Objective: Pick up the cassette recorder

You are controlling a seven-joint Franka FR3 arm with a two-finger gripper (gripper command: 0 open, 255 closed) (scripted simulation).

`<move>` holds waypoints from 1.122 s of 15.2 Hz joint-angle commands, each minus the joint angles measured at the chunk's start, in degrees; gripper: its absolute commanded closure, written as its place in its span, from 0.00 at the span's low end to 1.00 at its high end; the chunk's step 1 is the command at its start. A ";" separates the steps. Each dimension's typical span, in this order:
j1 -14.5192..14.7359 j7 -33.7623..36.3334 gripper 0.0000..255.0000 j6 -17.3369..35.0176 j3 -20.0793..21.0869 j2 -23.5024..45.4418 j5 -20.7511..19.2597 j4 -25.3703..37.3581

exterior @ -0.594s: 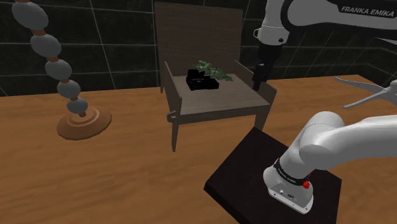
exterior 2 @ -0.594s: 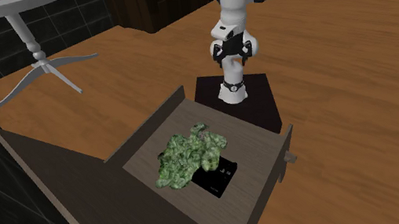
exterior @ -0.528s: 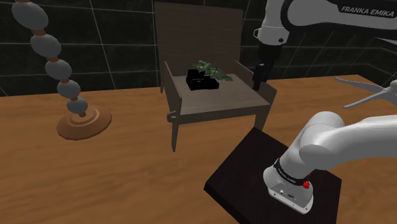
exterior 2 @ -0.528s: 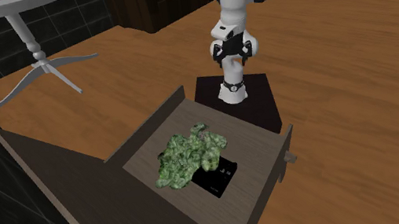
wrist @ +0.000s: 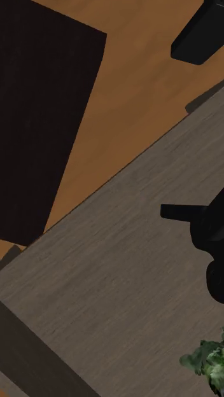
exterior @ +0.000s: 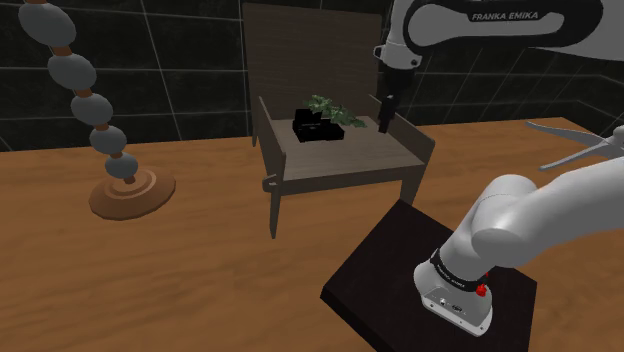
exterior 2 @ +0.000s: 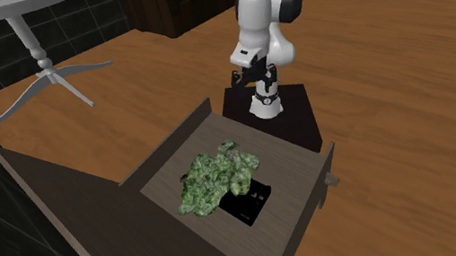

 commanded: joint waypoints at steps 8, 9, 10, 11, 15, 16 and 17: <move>2.97 -15.24 0.00 9.89 -4.75 18.68 0.38 11.82; 3.21 -16.96 0.00 10.69 -5.10 20.79 0.76 13.45; 3.42 -18.68 0.00 11.42 -5.41 22.91 1.20 15.15; 3.60 -20.40 0.00 12.08 -5.66 25.04 1.69 16.90; 3.92 -27.13 0.00 13.99 -6.12 33.53 4.01 24.58; 3.89 -28.75 0.00 14.28 -6.08 35.65 4.64 26.67; 3.83 -30.34 0.00 14.50 -6.00 37.77 5.27 28.83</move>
